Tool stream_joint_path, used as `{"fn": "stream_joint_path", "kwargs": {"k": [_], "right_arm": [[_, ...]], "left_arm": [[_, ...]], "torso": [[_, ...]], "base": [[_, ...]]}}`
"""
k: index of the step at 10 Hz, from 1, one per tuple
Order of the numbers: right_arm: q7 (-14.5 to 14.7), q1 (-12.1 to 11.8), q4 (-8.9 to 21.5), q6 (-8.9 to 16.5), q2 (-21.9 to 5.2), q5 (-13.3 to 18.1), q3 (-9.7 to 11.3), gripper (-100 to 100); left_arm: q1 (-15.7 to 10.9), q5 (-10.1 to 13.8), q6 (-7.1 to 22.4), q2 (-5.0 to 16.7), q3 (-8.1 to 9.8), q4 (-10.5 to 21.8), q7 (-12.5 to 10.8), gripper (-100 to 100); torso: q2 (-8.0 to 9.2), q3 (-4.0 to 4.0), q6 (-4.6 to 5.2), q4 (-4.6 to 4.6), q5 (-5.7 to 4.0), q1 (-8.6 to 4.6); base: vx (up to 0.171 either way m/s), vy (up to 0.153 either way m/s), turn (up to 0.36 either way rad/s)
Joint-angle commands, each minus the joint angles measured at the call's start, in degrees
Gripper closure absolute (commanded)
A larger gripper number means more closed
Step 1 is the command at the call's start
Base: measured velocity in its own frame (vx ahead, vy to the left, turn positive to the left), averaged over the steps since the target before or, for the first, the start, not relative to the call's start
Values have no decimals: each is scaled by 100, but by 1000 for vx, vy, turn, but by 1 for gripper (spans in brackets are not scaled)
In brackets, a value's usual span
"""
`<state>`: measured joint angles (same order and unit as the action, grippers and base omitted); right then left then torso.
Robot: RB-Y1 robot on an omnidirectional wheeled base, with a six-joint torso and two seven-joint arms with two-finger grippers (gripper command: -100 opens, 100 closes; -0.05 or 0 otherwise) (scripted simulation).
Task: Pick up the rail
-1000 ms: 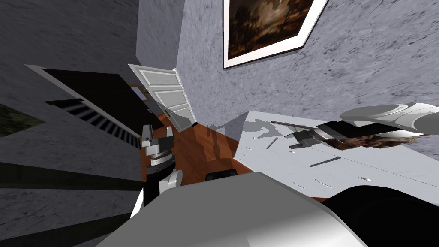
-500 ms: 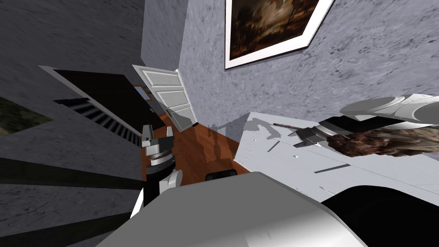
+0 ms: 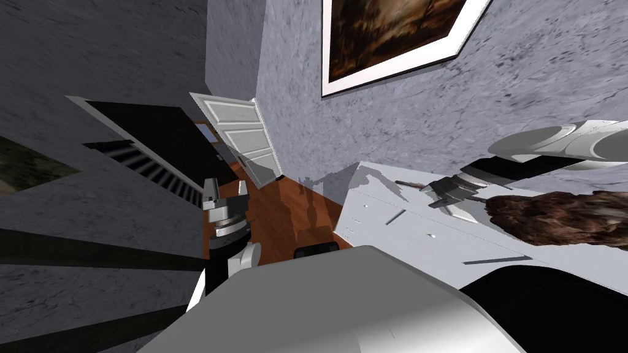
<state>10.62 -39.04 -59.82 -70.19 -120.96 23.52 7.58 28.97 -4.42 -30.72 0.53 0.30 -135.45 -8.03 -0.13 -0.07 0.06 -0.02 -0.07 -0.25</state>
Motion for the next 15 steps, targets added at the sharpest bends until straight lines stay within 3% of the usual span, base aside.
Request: {"fn": "stream_joint_path", "kwargs": {"k": [1,5,6,7,8,11,12,13,15], "right_arm": [[-90,-203,180,-53,-256,146,-54,-100],[-302,-532,299,-159,-563,499,135,-100],[-264,-500,309,-134,-541,430,66,-100],[-274,-515,311,-139,-545,439,68,0],[-109,-507,314,-72,-411,512,97,-100],[220,-495,321,60,-143,659,156,-100],[163,-645,379,15,-202,598,25,-100],[189,-649,381,23,-192,603,25,100],[187,-642,393,33,-204,604,20,100]], "left_arm": [[0,0,0,0,0,0,0,0],[2,0,0,1,1,0,0,0],[1,0,0,1,1,0,0,0],[1,0,0,0,0,0,0,0],[0,0,0,0,0,0,0,0],[1,0,0,-1,-1,0,0,0],[1,0,0,-1,-1,0,0,0],[0,0,0,-1,-1,0,0,0],[0,0,0,-1,0,0,0,0]], "torso": [[0,0,0,0,0,0],[-47,-29,1,-13,-17,-48],[-38,-24,1,-11,-15,-43],[-13,-10,3,-6,-10,-13],[6,2,3,0,-2,11],[4,2,8,1,7,48],[1,0,6,1,9,54],[9,4,1,1,10,45],[25,12,7,2,-5,33]], "base": [[138,-170,133],[157,-198,101],[54,-73,28],[11,-14,1],[68,21,-88],[75,68,-161],[30,41,-39],[4,7,5],[0,0,0]]}}
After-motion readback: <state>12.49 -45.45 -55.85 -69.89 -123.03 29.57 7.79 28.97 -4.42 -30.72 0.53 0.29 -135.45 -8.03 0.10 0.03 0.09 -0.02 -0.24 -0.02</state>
